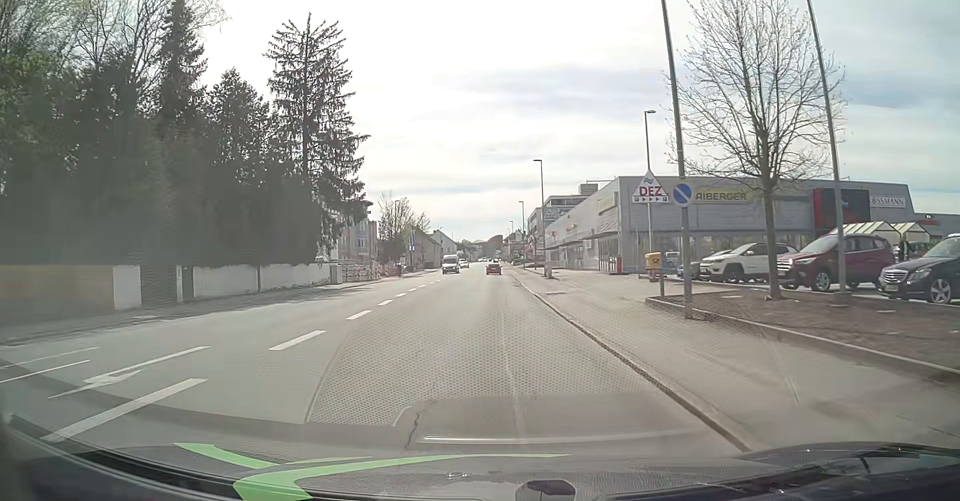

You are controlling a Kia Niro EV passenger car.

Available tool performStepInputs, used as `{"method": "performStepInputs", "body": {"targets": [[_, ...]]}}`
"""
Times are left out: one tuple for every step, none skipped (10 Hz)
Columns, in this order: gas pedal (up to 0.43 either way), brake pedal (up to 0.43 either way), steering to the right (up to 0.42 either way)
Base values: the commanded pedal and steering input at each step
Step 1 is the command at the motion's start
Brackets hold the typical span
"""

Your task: Follow the waypoints while adhering to traffic rules and regulations

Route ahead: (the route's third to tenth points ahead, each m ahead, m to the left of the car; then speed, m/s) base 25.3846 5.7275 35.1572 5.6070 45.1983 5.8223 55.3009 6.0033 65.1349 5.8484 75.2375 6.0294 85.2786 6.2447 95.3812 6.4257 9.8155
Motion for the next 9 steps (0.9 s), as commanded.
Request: {"method": "performStepInputs", "body": {"targets": [[0.26,0.0,0.001],[0.26,0.0,0.0],[0.26,0.0,-0.002],[0.26,0.0,-0.002],[0.26,0.0,-0.002],[0.26,0.0,-0.002],[0.26,0.0,-0.003],[0.26,0.0,-0.002],[0.26,0.0,-0.002]]}}
